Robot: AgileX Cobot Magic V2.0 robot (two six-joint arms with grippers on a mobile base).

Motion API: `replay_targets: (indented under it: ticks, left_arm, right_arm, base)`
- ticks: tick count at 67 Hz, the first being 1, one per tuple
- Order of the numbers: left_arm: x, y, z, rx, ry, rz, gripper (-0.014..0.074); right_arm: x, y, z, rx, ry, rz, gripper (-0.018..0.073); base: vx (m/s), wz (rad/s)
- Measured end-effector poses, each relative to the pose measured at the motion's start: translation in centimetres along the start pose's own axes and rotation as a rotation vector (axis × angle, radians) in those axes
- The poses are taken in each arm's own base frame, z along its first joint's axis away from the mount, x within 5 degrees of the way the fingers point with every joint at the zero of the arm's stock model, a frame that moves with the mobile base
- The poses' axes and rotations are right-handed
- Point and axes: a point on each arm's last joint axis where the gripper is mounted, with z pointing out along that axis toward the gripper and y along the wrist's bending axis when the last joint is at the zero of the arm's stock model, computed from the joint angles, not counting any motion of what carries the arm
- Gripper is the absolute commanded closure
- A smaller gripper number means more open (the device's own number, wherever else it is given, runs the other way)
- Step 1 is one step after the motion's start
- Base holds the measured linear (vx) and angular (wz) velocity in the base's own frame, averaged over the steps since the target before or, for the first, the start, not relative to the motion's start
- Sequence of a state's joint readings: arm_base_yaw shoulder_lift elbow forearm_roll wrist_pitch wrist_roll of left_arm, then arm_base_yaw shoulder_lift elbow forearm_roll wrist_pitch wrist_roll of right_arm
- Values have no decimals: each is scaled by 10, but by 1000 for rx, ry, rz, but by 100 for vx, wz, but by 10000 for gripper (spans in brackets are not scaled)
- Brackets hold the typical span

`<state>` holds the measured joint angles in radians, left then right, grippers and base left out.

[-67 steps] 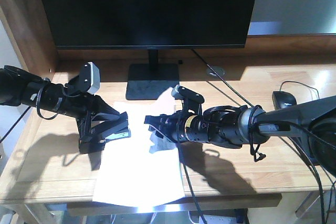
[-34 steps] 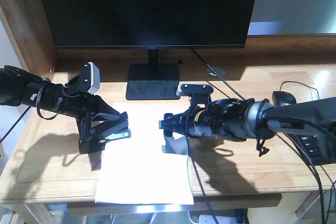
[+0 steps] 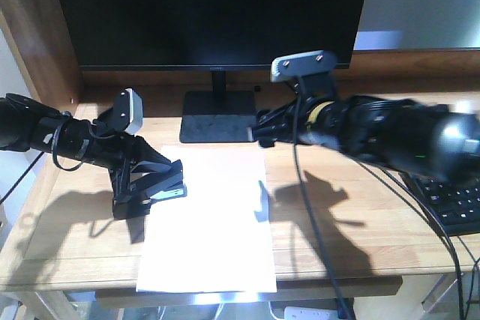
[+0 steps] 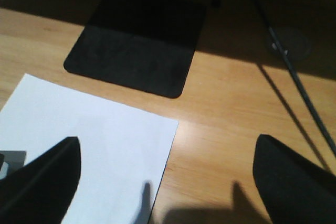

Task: Grab stapler and paper to desk for stapling
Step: 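Release the paper and lift the right gripper away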

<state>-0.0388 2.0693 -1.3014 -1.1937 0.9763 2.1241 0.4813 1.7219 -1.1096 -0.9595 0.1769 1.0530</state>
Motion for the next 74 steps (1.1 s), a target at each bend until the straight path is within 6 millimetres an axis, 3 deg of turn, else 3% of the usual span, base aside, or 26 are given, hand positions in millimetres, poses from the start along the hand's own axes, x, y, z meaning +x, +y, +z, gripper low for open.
replay_targets:
  ticks: [16,41,58,74]
  left_arm:
    - [0,0,0,0,0,0,603]
    - [0,0,0,0,0,0,603]
    - [0,0,0,0,0,0,603]
    - [0,0,0,0,0,0,603]
  right_arm:
    - [-9,-9,-65,2,-114,-46,-32]
    - [6,-27,-172,-2,-322,-47,-29]
    - [43,-41,-239,-3,-487,-41,-29]
    - [94,-52,-274,-3,-608,-21,-29]
  base:
    - [0,0]
    - [0,0]
    - [0,0]
    - [0,0]
